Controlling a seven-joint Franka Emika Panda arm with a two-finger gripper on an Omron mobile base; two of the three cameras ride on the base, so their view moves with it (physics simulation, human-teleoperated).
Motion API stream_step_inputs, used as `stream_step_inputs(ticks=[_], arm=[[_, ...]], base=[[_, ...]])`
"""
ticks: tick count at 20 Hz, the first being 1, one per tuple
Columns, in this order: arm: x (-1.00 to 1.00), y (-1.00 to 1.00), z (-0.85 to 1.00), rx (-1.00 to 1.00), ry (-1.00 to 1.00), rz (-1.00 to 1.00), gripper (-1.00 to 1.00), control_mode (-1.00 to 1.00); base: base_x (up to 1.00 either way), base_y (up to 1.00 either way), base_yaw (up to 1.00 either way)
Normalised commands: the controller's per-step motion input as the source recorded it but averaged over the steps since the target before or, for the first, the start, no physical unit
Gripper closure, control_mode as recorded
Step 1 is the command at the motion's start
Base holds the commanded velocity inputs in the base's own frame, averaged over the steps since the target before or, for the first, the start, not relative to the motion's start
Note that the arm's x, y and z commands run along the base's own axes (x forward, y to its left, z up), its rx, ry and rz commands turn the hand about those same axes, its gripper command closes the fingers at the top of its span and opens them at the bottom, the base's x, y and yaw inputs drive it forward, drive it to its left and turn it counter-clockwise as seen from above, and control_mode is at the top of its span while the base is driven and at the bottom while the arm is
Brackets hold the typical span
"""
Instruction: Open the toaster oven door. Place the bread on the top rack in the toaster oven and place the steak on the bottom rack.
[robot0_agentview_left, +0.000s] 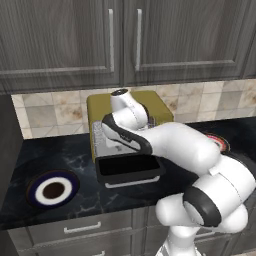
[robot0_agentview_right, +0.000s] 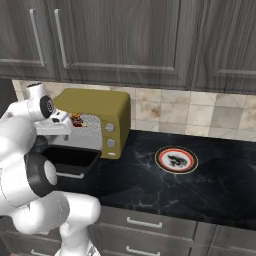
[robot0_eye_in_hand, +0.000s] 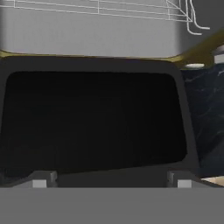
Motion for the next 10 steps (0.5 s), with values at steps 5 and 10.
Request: stream_step_inputs(ticks=[5,10], arm=[[-0.79,-0.33,0.04,0.00,-0.07,0.01,-1.00,-1.00],[-0.75,-0.37,0.02,0.01,-0.05,0.00,-1.00,-1.00]], base=[[0.00,0.00,0.00],[0.00,0.00,0.00]])
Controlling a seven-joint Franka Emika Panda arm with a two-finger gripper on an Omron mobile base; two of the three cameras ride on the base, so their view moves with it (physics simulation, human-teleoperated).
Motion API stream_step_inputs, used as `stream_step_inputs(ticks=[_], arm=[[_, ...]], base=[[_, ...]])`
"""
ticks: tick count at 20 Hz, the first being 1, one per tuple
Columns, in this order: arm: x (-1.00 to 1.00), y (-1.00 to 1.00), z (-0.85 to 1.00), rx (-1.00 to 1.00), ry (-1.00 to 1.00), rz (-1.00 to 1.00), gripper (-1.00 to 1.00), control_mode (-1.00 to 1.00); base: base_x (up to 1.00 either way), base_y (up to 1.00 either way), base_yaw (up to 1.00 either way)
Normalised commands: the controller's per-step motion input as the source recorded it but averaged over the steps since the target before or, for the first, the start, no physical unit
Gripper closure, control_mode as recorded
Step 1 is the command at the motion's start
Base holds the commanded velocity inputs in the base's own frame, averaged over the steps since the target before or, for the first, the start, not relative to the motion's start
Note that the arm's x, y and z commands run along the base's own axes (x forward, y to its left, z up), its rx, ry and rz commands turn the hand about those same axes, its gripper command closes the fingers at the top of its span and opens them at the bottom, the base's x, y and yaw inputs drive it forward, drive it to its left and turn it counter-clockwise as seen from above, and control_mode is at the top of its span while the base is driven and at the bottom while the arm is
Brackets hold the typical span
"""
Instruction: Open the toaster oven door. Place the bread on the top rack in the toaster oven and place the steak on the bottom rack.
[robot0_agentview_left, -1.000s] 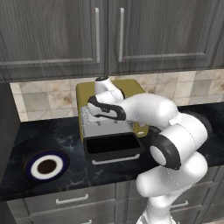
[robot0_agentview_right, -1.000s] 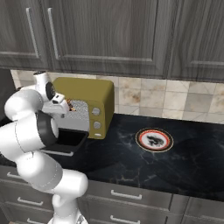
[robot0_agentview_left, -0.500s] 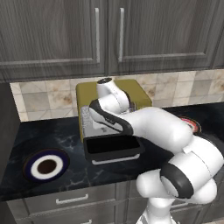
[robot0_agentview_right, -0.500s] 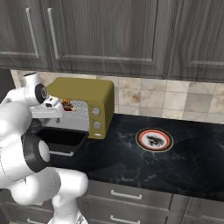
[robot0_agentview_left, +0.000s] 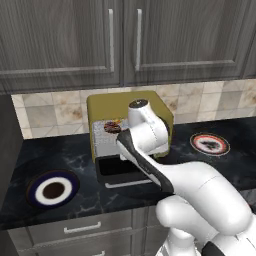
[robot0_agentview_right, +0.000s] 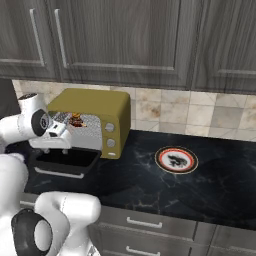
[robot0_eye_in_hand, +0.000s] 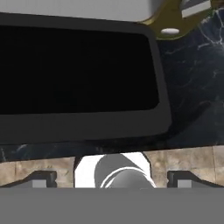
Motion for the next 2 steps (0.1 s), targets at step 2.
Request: stream_step_inputs(ticks=[2], arm=[[-0.69,-0.37,0.02,0.00,0.00,0.00,-1.00,-1.00]], base=[[0.00,0.00,0.00]])
